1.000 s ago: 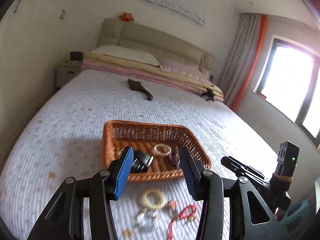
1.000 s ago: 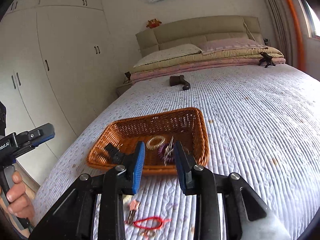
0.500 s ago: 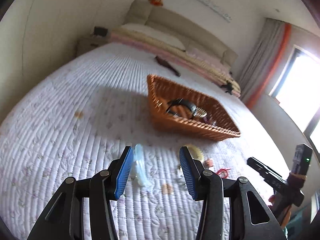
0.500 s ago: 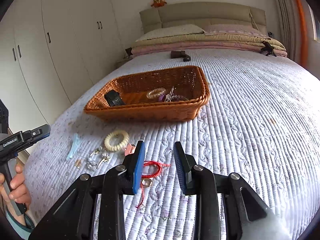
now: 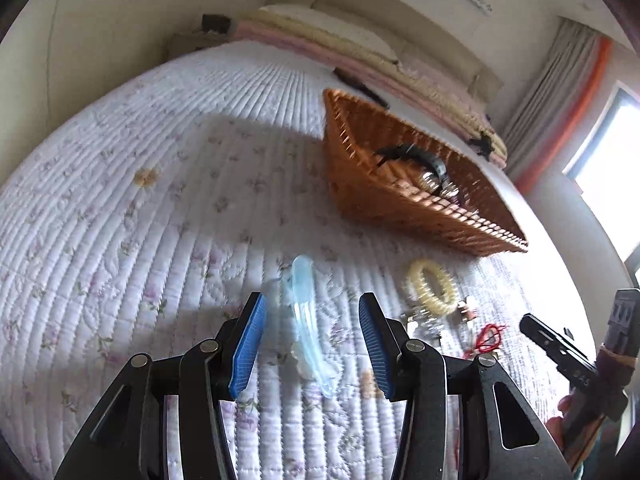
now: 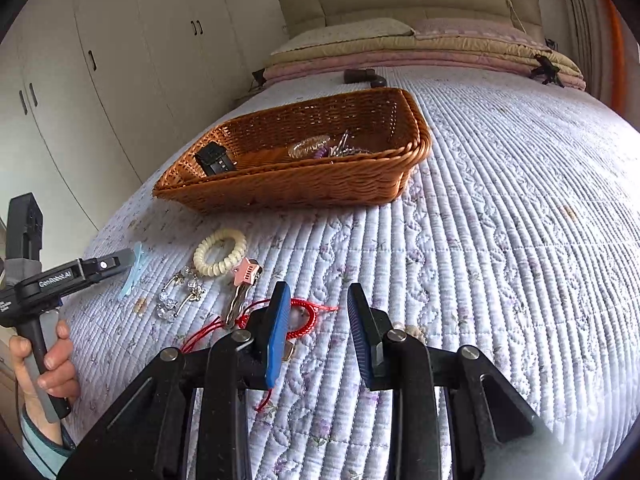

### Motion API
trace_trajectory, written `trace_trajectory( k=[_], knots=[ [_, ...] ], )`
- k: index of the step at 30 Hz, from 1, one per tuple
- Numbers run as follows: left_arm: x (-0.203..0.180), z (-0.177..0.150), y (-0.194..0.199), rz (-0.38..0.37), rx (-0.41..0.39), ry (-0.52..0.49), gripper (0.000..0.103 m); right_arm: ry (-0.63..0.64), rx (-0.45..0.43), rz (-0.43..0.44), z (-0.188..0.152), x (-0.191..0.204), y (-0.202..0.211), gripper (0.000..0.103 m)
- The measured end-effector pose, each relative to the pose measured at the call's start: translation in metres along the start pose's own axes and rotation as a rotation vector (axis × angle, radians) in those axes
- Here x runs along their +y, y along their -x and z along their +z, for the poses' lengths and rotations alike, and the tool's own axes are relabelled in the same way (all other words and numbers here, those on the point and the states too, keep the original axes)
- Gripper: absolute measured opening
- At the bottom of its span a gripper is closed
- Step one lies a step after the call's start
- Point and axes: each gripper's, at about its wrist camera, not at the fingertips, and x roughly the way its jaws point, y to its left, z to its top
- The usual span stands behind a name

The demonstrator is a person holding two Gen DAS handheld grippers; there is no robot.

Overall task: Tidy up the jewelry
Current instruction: 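Close the left tool on the light blue hair clip while the right grips the red cord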

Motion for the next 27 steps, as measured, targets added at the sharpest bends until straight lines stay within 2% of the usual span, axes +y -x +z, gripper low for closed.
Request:
trace_trajectory(
  k=[4, 11, 16, 21, 24, 25, 26, 27],
  knots=[
    [0.003, -0.001, -0.002, -0.009, -0.002, 0.007, 0.049, -0.010, 0.029, 0.017, 0.000, -0.003, -0.007, 0.033],
    [-0.006, -0.004, -0.006, 0.024, -0.013, -0.021, 0.049, 0.038, 0.065, 0.018, -0.002, 0.008, -0.017, 0.033],
    [-0.008, -0.005, -0.008, 0.036, -0.018, -0.034, 0.047, 0.069, 0.102, -0.032, -0.002, 0.015, -0.029, 0.032],
    [-0.004, -0.005, -0.008, 0.021, -0.020, -0.009, 0.040, 0.169, 0.131, -0.152, -0.003, 0.036, -0.042, 0.032],
    [-0.003, -0.005, -0.007, 0.022, -0.021, -0.011, 0.039, 0.197, 0.131, -0.184, -0.003, 0.041, -0.045, 0.032],
    [-0.003, -0.005, -0.007, 0.025, -0.021, -0.015, 0.039, 0.199, 0.131, -0.185, -0.003, 0.041, -0.046, 0.031],
    [-0.004, -0.005, -0.008, 0.030, -0.021, -0.021, 0.036, 0.202, 0.130, -0.185, -0.003, 0.041, -0.046, 0.026],
    [-0.004, -0.005, -0.008, 0.035, -0.020, -0.024, 0.028, 0.206, 0.129, -0.185, -0.003, 0.042, -0.046, 0.018]
  ],
)
